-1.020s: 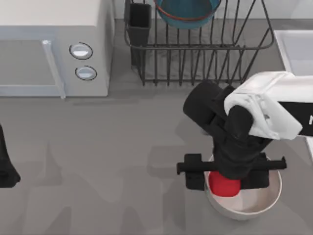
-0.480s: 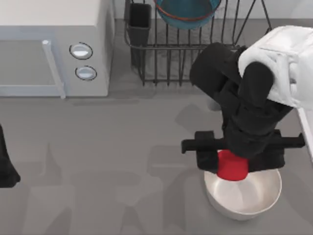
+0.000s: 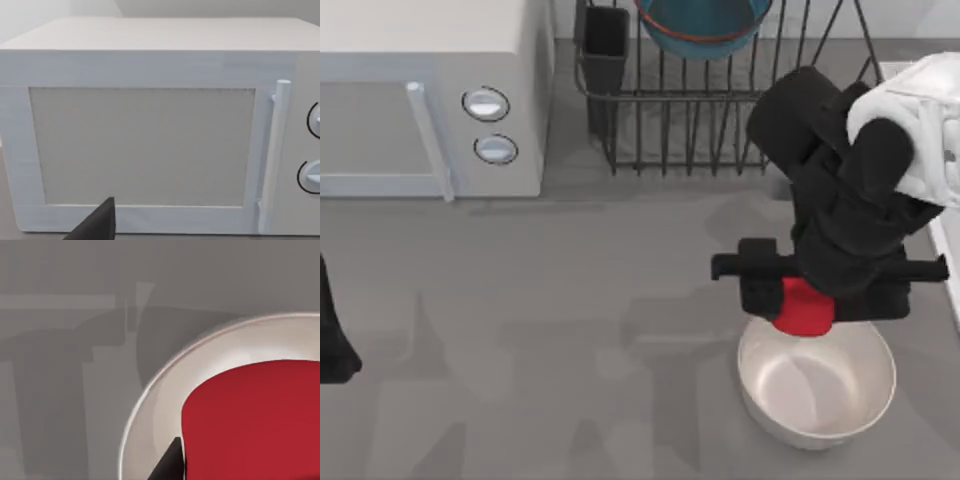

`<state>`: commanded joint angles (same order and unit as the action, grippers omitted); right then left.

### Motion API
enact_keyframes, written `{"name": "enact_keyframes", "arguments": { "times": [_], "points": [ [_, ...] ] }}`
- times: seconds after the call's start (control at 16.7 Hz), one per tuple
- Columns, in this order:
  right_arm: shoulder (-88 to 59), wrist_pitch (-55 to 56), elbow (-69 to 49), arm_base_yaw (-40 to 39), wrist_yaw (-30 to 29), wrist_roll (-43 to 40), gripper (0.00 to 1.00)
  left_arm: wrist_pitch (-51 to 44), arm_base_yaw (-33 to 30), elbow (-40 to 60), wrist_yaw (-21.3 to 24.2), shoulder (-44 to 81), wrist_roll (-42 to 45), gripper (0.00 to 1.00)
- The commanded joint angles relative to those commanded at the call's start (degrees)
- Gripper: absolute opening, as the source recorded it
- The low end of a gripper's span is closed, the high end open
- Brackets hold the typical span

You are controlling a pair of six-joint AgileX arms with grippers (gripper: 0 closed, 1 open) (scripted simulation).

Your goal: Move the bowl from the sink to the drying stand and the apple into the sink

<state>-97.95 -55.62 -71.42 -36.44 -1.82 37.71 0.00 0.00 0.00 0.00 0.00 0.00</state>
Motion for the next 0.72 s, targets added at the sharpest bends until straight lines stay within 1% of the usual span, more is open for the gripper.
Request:
{"name": "enact_keyframes", "arguments": {
  "times": [0.18,0.36,0.72],
  "points": [
    [0.47,11.54,5.11,7.00,1.66,-4.95,0.00,0.00,0.00,0.00,0.00,0.00,0.00,1.00],
    [0.67,25.88,11.71,15.77,4.54,-10.63,0.00,0.00,0.00,0.00,0.00,0.00,0.00,1.00],
    [1.51,57.96,26.24,36.30,13.40,-21.71,0.00,0.00,0.00,0.00,0.00,0.00,0.00,1.00]
  ]
}}
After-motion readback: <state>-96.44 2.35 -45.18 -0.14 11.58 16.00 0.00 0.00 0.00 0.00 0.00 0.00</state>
